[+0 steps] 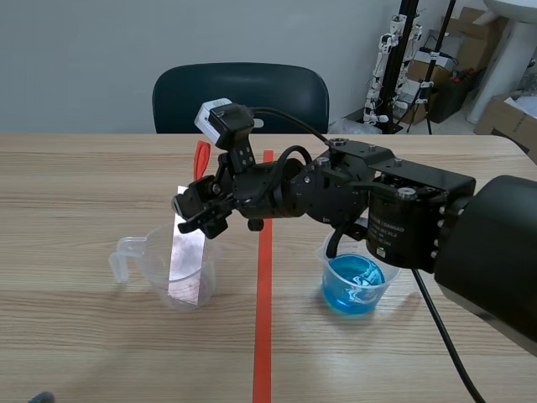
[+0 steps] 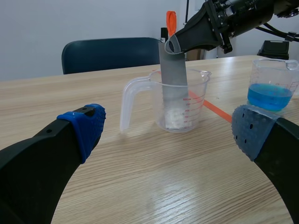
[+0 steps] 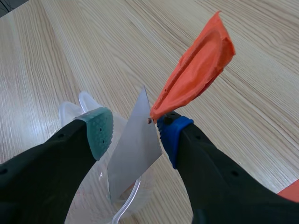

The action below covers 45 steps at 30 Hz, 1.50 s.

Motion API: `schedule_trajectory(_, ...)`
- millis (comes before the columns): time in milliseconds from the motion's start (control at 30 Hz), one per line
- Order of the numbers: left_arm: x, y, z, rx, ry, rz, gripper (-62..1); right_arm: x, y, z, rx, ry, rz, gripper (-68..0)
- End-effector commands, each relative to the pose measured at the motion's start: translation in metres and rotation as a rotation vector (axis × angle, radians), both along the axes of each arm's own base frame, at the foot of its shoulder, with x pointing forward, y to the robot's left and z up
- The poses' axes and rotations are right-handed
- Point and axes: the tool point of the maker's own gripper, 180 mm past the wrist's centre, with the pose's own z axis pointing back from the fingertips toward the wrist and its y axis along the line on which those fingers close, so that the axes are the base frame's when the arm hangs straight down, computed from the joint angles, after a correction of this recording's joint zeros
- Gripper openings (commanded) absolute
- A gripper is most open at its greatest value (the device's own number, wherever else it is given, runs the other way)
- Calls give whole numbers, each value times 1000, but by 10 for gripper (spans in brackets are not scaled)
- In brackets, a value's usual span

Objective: Do the redox reaction experiment. lift the metal plate out of the left beaker

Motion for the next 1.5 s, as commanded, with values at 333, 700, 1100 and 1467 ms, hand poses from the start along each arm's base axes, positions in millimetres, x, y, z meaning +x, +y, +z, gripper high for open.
schedule_trajectory(333, 0, 1, 11, -24, -55, 4, -41, 9, 7, 23, 44, -43, 8, -657)
schedule_trajectory(700, 1, 1, 12, -24, -60, 5, -41, 3, 11, 24, 32, -83, 58, -669)
schedule_trajectory(1100, 1, 1, 12, -24, -60, 5, -41, -20, 19, 26, 40, -106, 207, -669)
schedule_trajectory(1467, 1, 1, 12, -24, -60, 5, -41, -40, 25, 33, 85, -109, 320, -669)
